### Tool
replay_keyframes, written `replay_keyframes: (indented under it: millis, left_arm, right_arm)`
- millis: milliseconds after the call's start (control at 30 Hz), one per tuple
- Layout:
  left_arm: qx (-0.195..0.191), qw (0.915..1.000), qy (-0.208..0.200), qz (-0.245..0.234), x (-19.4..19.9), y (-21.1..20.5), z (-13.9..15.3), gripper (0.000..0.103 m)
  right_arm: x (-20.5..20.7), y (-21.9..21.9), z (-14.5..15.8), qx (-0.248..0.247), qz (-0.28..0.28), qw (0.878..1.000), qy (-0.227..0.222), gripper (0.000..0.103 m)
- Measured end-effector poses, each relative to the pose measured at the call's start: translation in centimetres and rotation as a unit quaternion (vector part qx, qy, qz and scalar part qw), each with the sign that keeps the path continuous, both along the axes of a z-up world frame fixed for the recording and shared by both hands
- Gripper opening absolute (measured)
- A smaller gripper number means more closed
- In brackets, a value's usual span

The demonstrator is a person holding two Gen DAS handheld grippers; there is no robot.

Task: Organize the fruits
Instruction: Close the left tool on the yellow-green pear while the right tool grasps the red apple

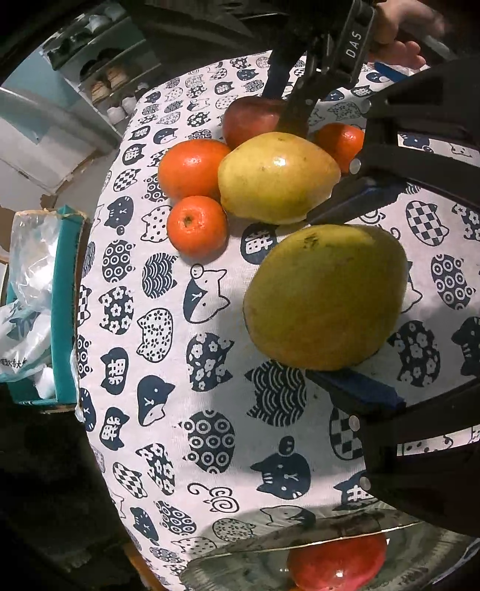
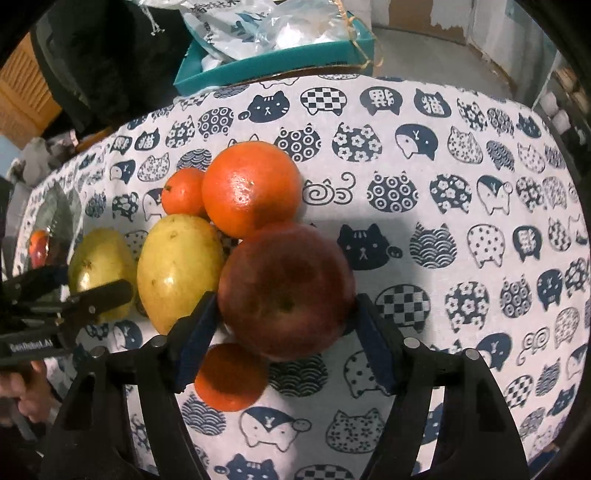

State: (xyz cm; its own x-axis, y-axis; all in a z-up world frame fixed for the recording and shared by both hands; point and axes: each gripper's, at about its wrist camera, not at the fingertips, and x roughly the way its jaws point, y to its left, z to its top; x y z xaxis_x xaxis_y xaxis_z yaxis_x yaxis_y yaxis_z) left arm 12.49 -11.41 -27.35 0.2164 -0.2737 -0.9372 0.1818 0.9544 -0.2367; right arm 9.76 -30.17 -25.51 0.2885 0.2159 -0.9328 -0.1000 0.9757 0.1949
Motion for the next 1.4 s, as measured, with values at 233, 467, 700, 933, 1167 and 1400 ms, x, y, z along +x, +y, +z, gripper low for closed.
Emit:
replay_keyframes:
  millis: [233, 467, 700, 933, 1167, 1400]
  left_arm:
    - [0.003, 1.0, 0.001, -0.003, 0.0, -0.4, -0.2, 0.074]
    - [0.01, 0.9999, -0.007, -0.011, -0.1, -0.9, -0.4, 0.074]
    - [0.025, 0.9994, -0.016, -0.021, -0.3, -1.5, -0.3, 0.073]
    - [0.037, 0.9985, -0.033, -0.022, -1.2, -1.1, 0.0, 0.073]
    - [0.034, 0.9978, -0.054, -0.015, -1.9, -0.1, 1.8, 0.073]
    - [0.032, 0.9948, -0.096, -0.014, -2.8, 0.1, 5.0, 0.073]
  right_arm:
    - [-0.2, -1.5, -0.1, -0.036, -0.016, 0.999, -0.004, 0.074]
    - [0.8, -1.1, -2.0, -0.05, -0.02, 0.999, 0.005, 0.075]
    - [1.0, -0.8, -2.3, -0.052, -0.016, 0.999, -0.003, 0.074]
    - [-0.2, -0.9, -1.7, -0.068, -0.016, 0.997, -0.021, 0.073]
    - [-1.3, -0.7, 0.6, -0.072, -0.018, 0.996, -0.05, 0.073]
    - [-2.3, -0.1, 3.3, -0.076, -0.019, 0.994, -0.081, 0.073]
